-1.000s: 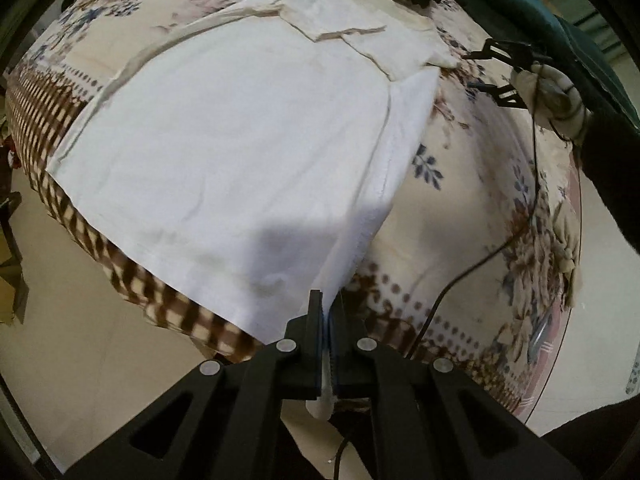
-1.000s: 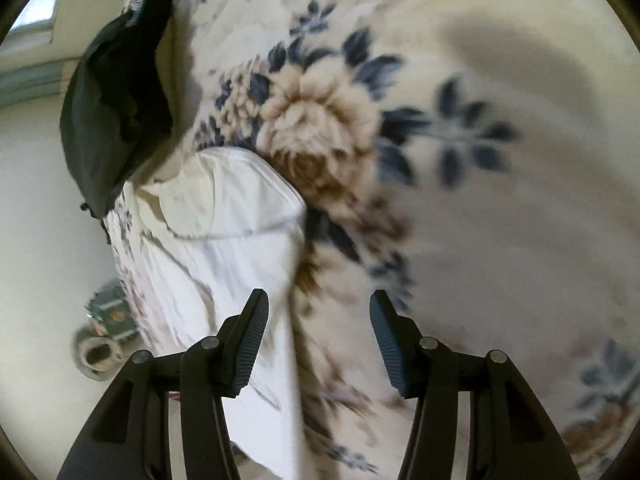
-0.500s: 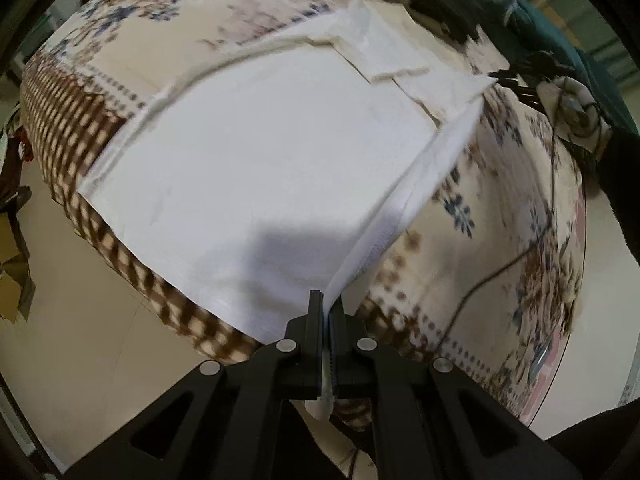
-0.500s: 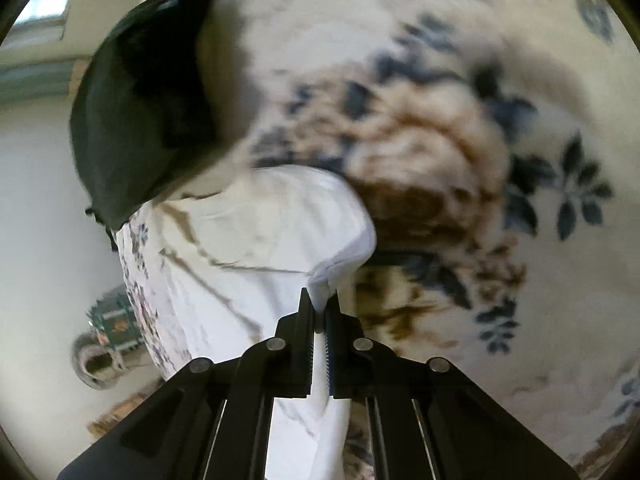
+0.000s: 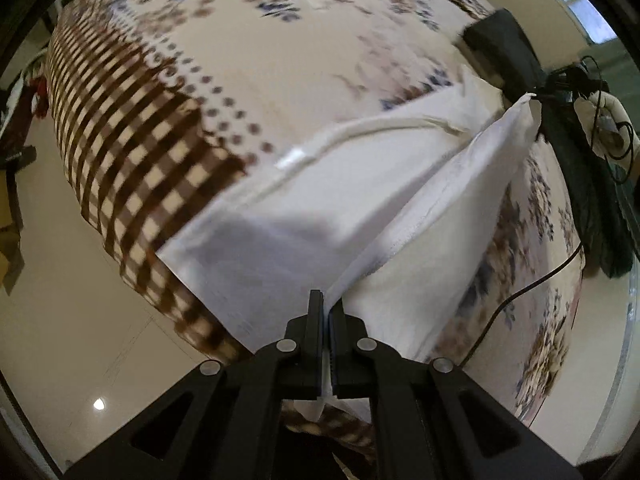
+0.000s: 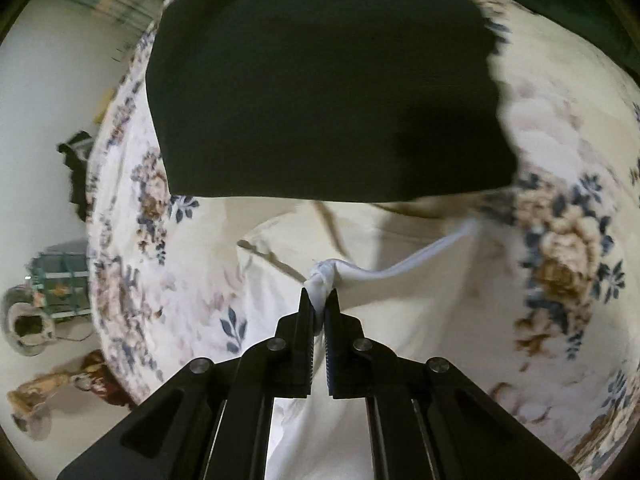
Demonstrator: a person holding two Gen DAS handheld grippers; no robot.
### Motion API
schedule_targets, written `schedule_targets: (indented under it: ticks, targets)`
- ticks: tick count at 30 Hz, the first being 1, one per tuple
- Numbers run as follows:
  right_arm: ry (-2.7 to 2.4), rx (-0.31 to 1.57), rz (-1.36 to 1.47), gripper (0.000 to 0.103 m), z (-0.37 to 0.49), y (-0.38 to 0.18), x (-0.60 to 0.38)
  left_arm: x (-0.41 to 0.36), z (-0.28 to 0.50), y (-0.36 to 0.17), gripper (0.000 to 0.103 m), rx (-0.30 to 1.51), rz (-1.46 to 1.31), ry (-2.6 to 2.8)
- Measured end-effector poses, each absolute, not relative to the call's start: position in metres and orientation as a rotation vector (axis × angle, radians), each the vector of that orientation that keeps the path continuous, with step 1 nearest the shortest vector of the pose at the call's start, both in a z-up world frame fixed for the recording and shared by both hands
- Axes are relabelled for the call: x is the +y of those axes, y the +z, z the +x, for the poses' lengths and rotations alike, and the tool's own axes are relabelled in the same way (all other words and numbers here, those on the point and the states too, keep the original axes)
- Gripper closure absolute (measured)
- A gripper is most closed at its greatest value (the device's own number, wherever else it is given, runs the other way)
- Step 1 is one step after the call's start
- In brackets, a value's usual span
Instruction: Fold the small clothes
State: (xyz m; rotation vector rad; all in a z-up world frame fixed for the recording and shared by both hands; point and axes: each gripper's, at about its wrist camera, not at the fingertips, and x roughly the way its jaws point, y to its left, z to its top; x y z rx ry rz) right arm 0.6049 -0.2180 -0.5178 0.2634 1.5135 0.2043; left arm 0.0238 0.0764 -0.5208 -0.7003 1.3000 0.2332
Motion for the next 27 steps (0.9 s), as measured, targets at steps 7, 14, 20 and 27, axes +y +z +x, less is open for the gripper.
schedule_targets:
  ticks: [7,14,20,27]
  targets:
    - [0.125,1.546,0.087,0.099,0.62,-0.567,-0.133,0.124,0.024,-0.552,0.103,1.329,-0.775,0.209]
    - [0.051,1.562,-0.003,0.099,0.622,-0.606,-0.09,0.156,0.028,-0.571,0.103,1.348,-0.811,0.207]
    - [0.044,1.614,-0.006,0.096,0.619,-0.623,-0.087,0.168,0.036,-0.587,0.103,1.381,-0.809,0.18]
    - [0.26,1.68,0.096,0.054,0.508,-0.569,-0.138,0.167,0.04,-0.59,0.103,1.417,-0.779,0.12]
